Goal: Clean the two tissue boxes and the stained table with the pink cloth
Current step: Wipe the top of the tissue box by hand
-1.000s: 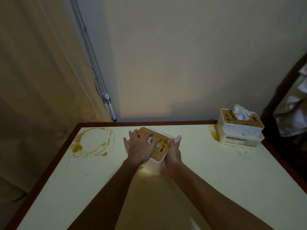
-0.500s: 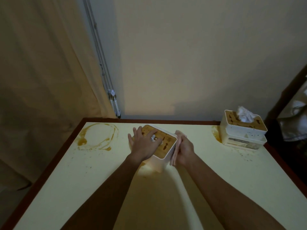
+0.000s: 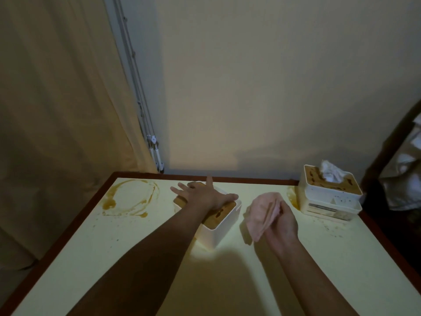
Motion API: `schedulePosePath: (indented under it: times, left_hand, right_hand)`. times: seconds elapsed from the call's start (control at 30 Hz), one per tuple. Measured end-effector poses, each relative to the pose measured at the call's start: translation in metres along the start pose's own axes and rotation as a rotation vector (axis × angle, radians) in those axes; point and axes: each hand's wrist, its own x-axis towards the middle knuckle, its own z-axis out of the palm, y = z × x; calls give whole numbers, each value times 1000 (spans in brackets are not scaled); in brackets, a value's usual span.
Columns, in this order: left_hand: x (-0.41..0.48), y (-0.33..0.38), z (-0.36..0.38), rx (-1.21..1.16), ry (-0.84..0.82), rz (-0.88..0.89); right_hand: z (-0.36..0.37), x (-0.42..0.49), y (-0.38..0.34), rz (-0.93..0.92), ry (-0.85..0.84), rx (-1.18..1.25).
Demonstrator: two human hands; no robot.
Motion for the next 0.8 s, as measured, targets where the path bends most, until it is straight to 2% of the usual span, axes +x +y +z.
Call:
schedulePosePath:
  times: [0.13, 0.3, 0.47, 0.6, 0.67, 0.8]
  left_hand:
    - [1, 7, 2, 87, -4, 47]
    - [6, 13, -7, 130, -114, 148]
    - [18, 7, -25, 359, -270, 478]
    - [19, -2, -32, 478, -337, 595]
    - [14, -9, -28, 385, -284, 593]
    - [2, -32, -1, 2, -30, 406]
  right_hand:
    - [-8, -3, -1, -32, -19, -117]
    - [-17, 0, 0, -39, -6, -123]
    - [-17, -6, -3, -41, 1, -148]
    - [-19, -4, 0, -63, 45, -168]
    - [-20, -2, 2, -57, 58, -170]
    - [-14, -6, 23, -51, 54, -241]
